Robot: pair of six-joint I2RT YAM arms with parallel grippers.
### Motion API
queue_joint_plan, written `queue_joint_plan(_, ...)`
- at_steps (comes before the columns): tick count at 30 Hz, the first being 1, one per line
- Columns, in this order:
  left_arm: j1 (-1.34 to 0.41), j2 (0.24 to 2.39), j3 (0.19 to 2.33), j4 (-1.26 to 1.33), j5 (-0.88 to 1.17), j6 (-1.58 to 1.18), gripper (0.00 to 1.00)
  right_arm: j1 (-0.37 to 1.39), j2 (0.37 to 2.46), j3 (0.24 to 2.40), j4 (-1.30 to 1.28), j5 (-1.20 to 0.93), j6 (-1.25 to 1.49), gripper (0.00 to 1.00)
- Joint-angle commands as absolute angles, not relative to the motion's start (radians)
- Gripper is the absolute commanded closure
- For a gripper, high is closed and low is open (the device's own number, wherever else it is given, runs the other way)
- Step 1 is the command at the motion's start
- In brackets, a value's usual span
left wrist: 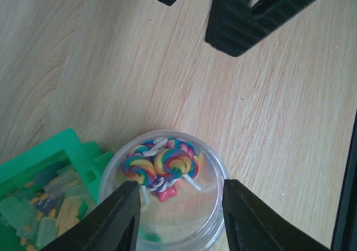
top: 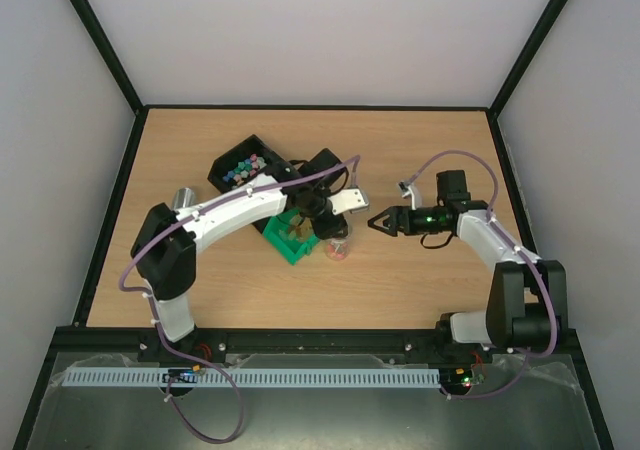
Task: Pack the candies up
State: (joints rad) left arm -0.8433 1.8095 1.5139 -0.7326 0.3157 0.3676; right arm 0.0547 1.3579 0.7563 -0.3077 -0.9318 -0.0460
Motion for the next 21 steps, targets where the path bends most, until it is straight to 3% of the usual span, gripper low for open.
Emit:
queue_joint_plan(1,-0.794,1.768,1.596,-0.786,0.365,0.341,0.5,0.061,1.291,0.778,-0.289,-0.899,-0.13,0.06)
queue_joint_plan(3,-0.768,1.743,1.614,-0.775,0.385,0.334,0.29,0.061,1.257,0.785,-0.257,-0.88,-0.175,0.0)
queue_joint_plan(6,-0.735,1.69,1.613,-0.733,0.398,0.316,0.02,0.061,1.192,0.802,-0.163,-0.849,-0.211,0.01)
queue_joint_plan(12,-0.689,1.583,1.534,-0.606,0.353,0.221,0.01,0.061,1.253,0.936,-0.088,-0.799,-0.142,0.01)
queue_joint_plan(15,-0.662,1.517,1.426,-0.482,0.372,0.167,0.01,0.061,1.296,0.942,-0.056,-0.891,-0.141,0.01)
queue_joint_plan(21,-0.598,1.444,1.385,-0.464,0.441,0.239,0.01,0.08,1.23,0.616,0.262,-0.95,-0.055,0.01)
